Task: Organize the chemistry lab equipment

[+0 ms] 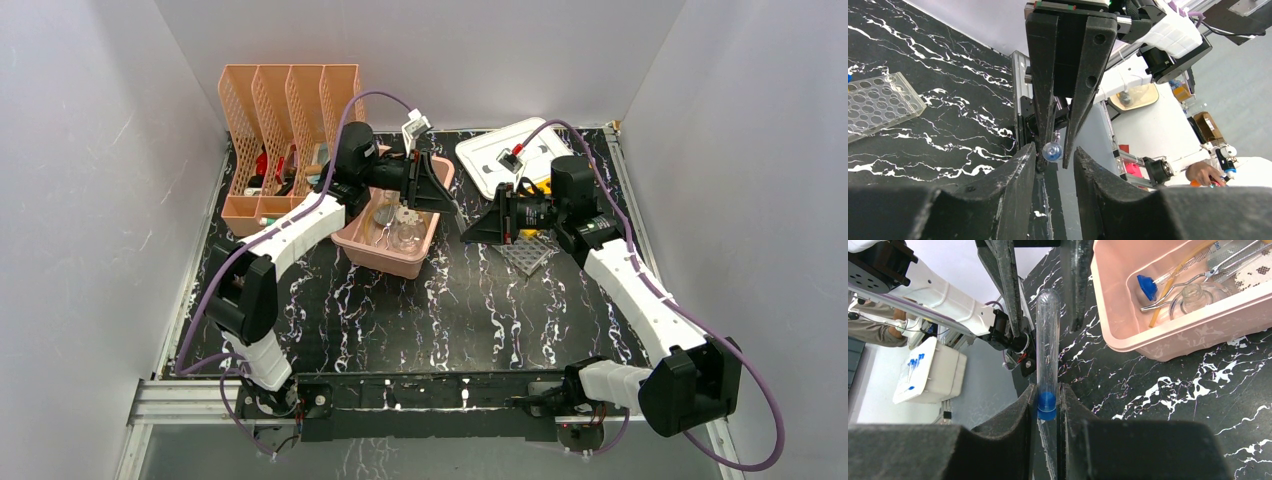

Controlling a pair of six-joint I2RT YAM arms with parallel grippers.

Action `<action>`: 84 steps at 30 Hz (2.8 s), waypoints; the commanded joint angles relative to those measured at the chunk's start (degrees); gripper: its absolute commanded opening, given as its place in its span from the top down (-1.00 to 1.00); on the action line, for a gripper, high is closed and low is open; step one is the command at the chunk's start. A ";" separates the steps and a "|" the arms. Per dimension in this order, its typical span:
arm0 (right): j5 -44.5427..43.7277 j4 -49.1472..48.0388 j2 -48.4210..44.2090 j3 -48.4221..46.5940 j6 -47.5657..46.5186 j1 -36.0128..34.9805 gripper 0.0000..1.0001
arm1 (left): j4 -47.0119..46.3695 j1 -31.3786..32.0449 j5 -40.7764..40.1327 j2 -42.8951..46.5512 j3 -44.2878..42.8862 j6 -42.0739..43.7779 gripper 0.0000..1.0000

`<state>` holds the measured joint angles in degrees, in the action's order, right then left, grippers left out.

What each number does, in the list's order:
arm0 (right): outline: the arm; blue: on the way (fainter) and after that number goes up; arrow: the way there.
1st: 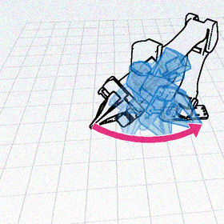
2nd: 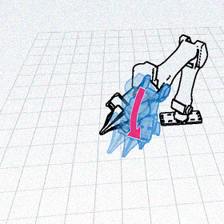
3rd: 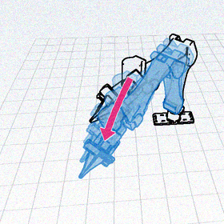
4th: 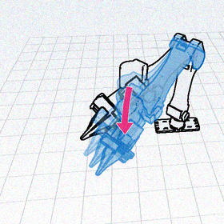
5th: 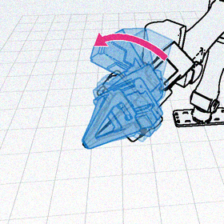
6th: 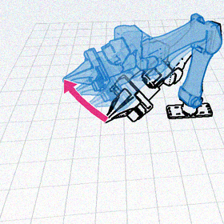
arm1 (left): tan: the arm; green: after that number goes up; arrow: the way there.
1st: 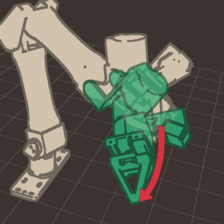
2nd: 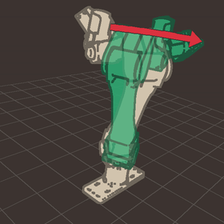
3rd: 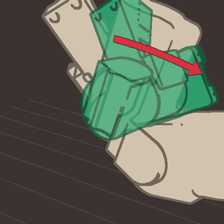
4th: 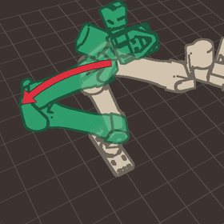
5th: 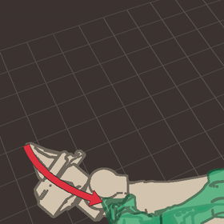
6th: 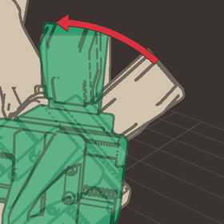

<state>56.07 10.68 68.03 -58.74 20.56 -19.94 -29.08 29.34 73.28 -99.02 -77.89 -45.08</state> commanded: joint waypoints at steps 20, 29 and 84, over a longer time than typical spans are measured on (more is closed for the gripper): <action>-0.37 0.30 0.62 -1.82 -1.56 -1.41 0.96 | -5.29 0.69 -0.26 1.79 1.37 -0.89 0.91; -6.62 -2.87 -1.93 -2.12 -1.54 -1.34 -0.31 | -12.97 -0.21 -9.80 -0.60 2.20 -10.38 0.88; -24.18 -46.79 3.94 0.54 21.94 3.65 -0.34 | -67.23 -1.38 -44.11 -8.02 13.30 -50.47 0.86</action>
<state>31.09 -31.51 71.81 -54.24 42.92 -16.40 -84.79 26.98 28.75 -107.48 -62.00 -94.76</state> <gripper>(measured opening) 0.693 0.148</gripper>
